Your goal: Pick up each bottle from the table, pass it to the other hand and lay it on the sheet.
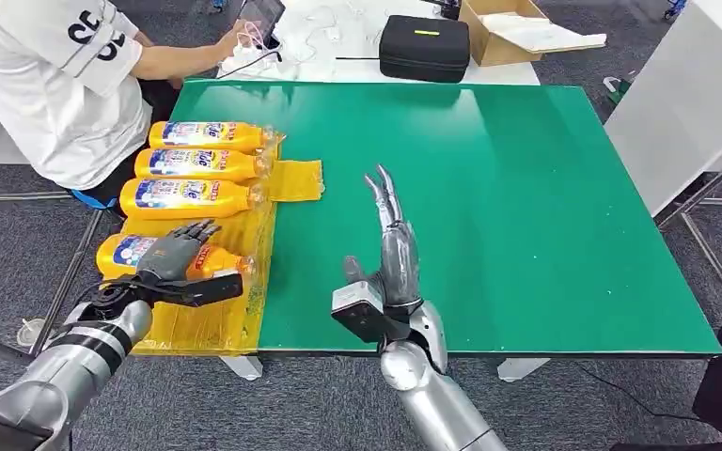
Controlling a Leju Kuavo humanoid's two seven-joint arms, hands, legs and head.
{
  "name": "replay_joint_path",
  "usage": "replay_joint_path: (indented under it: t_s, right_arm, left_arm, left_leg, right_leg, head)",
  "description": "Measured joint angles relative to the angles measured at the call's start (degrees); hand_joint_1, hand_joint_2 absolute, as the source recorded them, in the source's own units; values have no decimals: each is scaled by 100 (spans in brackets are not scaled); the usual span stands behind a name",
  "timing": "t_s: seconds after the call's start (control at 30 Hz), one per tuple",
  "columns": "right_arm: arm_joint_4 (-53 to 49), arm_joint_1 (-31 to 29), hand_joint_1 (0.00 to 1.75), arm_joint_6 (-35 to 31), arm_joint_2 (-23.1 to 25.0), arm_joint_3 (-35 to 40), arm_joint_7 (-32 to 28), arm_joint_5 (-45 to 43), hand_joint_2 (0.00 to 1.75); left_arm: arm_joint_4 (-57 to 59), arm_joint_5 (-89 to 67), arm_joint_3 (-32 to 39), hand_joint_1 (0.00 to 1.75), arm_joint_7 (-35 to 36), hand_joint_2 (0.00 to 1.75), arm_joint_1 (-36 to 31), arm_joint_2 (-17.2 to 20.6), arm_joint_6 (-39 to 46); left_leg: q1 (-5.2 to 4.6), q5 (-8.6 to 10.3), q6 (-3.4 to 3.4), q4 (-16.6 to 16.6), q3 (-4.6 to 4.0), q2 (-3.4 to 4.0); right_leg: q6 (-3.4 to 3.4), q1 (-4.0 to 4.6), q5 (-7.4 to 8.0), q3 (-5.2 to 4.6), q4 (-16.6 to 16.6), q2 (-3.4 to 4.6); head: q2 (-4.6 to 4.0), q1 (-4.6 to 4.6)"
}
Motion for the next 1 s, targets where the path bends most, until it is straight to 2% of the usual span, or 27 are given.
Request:
replay_joint_path:
  t_s: [0.13,0.43,0.63,0.73,0.93,1.0]
  right_arm:
    - [37,-4,0,0,0,0,0,-2,0]
    - [153,-64,0,-4,2,2,-46,-57,0]
    - [297,-122,0,-13,18,2,-107,-138,0]
    - [363,-130,0,-13,18,4,-162,-177,0]
    - [455,-132,0,-13,37,4,-175,-188,0]
    - [481,-134,0,-13,48,7,-168,-186,0]
  left_arm:
    - [15,22,2,0,-20,0,-15,-2,-57]
    - [15,612,50,0,-531,0,-49,22,-770]
    - [-17,1594,300,0,-1213,0,-42,125,-1533]
    - [-238,2305,439,0,-1340,0,119,188,-1790]
    - [-581,2765,542,0,-1368,0,377,238,-1742]
    - [-666,2966,575,0,-1368,0,485,216,-1411]
  left_leg:
    - [0,0,0,0,1,-1]
    - [0,0,0,-2,20,-9]
    - [0,0,0,-3,40,-9]
    - [0,0,0,-3,42,-9]
    - [-1,0,0,-3,41,-11]
    - [-1,0,0,-2,41,-6]
  right_leg:
    - [0,0,0,1,0,0]
    - [-1,0,-1,25,0,-7]
    - [-1,0,-1,43,0,-7]
    - [-1,0,-1,45,0,-7]
    - [-1,-1,-2,45,-1,-8]
    - [-1,-1,-1,39,-1,-6]
  head:
    - [0,0]
    - [0,0]
    - [2,-2]
    - [0,0]
    - [0,-2]
    - [0,-2]
